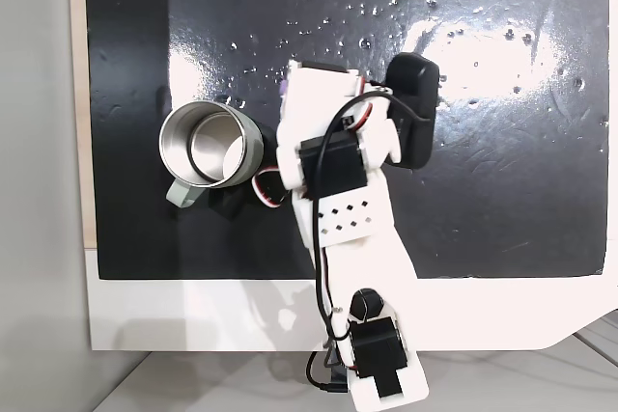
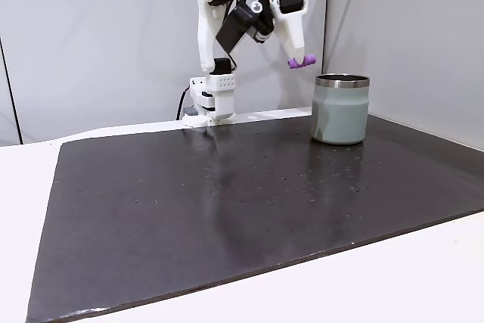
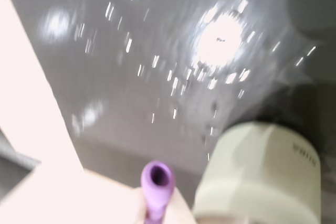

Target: Grasp a pengrip and put it in the cup.

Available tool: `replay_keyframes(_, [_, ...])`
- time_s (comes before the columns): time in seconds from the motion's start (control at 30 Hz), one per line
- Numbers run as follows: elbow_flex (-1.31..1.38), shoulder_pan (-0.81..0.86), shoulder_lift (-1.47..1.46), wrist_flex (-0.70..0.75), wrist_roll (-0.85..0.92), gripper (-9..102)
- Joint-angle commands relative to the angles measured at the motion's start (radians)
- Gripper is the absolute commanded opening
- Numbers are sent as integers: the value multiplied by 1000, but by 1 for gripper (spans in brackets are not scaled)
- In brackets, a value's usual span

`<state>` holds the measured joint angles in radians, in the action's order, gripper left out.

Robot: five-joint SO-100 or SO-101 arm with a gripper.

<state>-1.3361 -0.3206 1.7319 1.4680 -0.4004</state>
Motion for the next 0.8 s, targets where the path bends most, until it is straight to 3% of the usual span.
replay_keyframes(0.0, [25,-107,74,-40,61,0])
replay_keyframes(0.3, [26,-330,92,-89,172,0])
replay_keyframes(0.77, [12,-414,83,-155,259,0])
